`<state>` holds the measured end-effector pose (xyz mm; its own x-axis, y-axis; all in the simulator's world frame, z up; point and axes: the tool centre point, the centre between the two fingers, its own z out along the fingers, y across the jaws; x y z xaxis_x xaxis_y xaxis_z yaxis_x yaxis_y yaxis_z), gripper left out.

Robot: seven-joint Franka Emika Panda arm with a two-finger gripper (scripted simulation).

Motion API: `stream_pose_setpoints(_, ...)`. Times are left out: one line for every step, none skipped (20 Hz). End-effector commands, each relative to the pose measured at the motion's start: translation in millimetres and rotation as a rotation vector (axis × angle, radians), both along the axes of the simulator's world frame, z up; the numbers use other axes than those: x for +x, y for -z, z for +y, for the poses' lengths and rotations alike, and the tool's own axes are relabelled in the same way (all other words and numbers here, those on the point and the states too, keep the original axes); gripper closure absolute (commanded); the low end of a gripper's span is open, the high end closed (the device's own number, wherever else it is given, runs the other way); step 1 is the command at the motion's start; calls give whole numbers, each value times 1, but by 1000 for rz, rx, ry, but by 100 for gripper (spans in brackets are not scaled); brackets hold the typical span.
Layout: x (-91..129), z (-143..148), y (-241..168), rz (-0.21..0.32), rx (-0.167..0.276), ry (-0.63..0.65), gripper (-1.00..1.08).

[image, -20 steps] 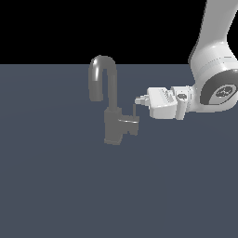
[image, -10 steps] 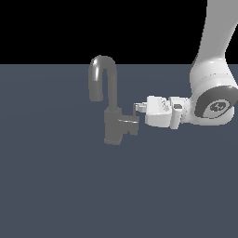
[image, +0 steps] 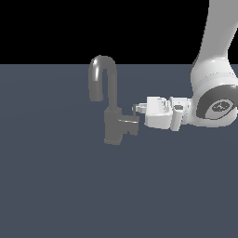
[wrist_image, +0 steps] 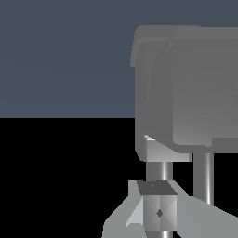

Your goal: Turn on the faucet by rotating a designated handle.

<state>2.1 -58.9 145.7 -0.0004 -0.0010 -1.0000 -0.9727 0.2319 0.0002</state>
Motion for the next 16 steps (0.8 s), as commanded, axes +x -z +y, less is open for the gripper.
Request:
stream_pose_setpoints(-7,2,-2,0,1,0,108)
stream_pose_setpoints(-10,2,-3,0,1,0,108)
stream_pose_setpoints(-13,3,-4,0,1,0,108)
stream_pose_setpoints(-17,4,-4,0,1,0,108)
stream_pose_setpoints(-20,5,-5,0,1,0,108)
stream_pose_setpoints(-23,6,-6,0,1,0,108)
stream_pose_setpoints(-26,6,-7,0,1,0,108)
stream_pose_setpoints(-29,7,-7,0,1,0,108)
stream_pose_setpoints(-32,8,-8,0,1,0,108)
stream_pose_setpoints(-35,9,-9,0,1,0,108)
stream_pose_setpoints(-35,9,-9,0,1,0,108)
stream_pose_setpoints(-26,6,-11,-12,-6,7,108)
stream_pose_setpoints(-31,7,-8,-11,-6,6,108)
stream_pose_setpoints(-35,9,-6,-10,-5,6,108)
stream_pose_setpoints(-39,9,-4,-10,-5,5,108)
stream_pose_setpoints(-43,11,-2,-9,-4,5,108)
